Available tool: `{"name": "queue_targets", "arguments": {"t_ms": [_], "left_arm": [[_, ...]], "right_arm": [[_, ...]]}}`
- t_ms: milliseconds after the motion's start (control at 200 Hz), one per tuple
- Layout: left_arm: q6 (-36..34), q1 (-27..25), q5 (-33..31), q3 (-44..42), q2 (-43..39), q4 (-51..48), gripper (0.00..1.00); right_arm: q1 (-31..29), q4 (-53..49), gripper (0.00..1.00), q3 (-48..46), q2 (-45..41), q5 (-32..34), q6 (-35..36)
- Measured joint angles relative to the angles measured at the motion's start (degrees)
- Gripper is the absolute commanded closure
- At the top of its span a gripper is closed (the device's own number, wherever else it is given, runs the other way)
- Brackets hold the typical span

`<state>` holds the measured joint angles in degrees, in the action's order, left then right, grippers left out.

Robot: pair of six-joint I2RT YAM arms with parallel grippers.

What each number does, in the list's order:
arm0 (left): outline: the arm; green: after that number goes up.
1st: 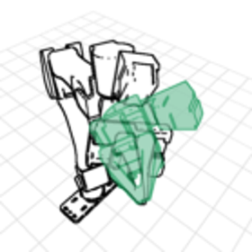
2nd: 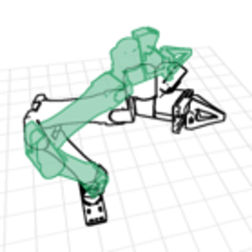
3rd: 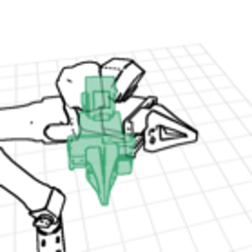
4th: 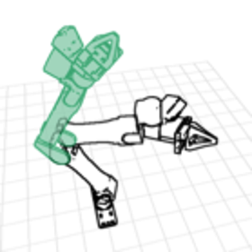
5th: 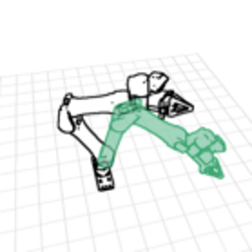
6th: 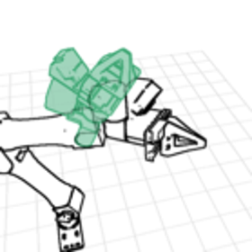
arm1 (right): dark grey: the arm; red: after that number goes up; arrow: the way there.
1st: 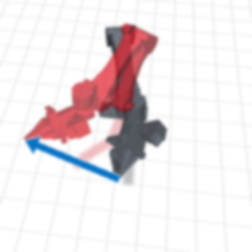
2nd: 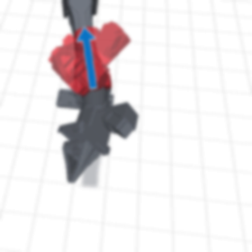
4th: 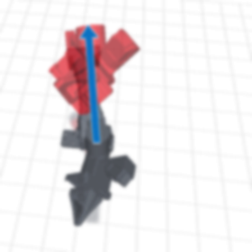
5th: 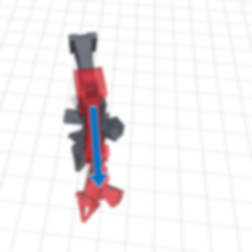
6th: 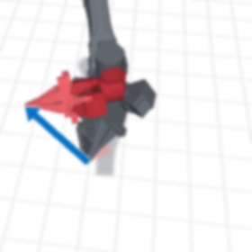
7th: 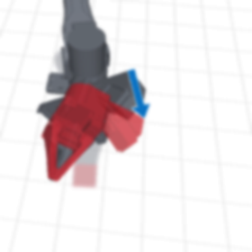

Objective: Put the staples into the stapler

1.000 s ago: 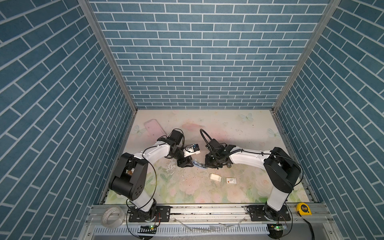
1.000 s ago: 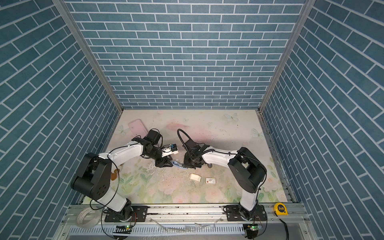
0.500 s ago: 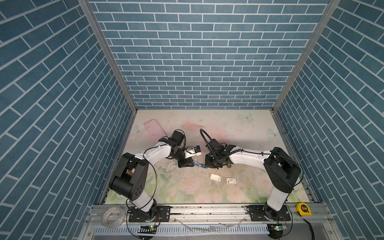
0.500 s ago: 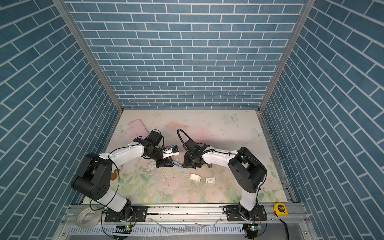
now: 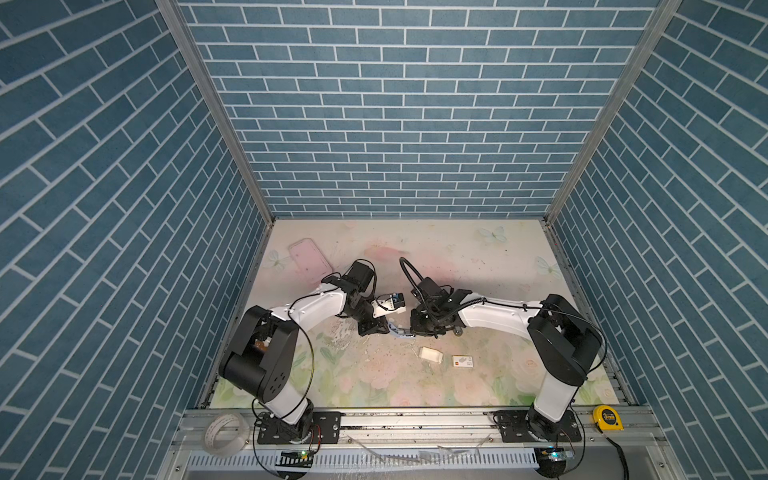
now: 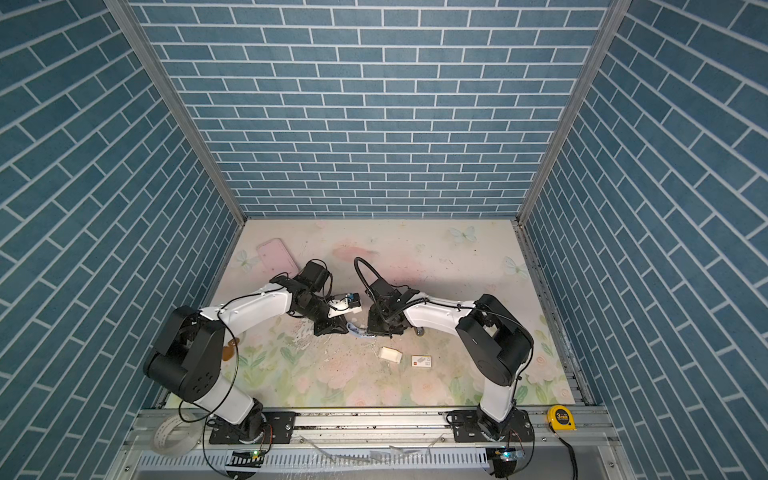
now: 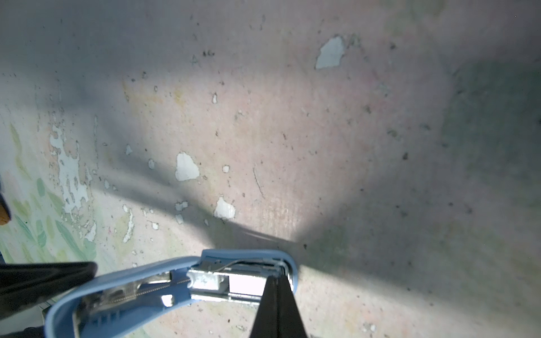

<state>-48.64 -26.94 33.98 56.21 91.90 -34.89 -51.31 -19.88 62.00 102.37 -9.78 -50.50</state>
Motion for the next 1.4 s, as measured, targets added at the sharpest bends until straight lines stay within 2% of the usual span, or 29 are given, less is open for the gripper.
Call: {"name": "queue_targets", "arguments": {"t_ms": [415, 970, 1395], "left_arm": [[0.76, -3.10, -1.49, 5.42, 5.84, -4.35, 0.74], [2.19, -3.13, -1.31, 5.27, 4.44, -4.28, 0.72], [3.91, -3.15, -0.11, 5.84, 3.56, -4.24, 0.66]], "right_arm": [[0.00, 0.63, 0.98, 0.52, 0.63, -0.07, 0.00], [0.00, 0.59, 0.98, 0.55, 0.66, 0.13, 1.22], [0.00, -0.98, 0.98, 2.23, 1.25, 1.46, 1.55]]}}
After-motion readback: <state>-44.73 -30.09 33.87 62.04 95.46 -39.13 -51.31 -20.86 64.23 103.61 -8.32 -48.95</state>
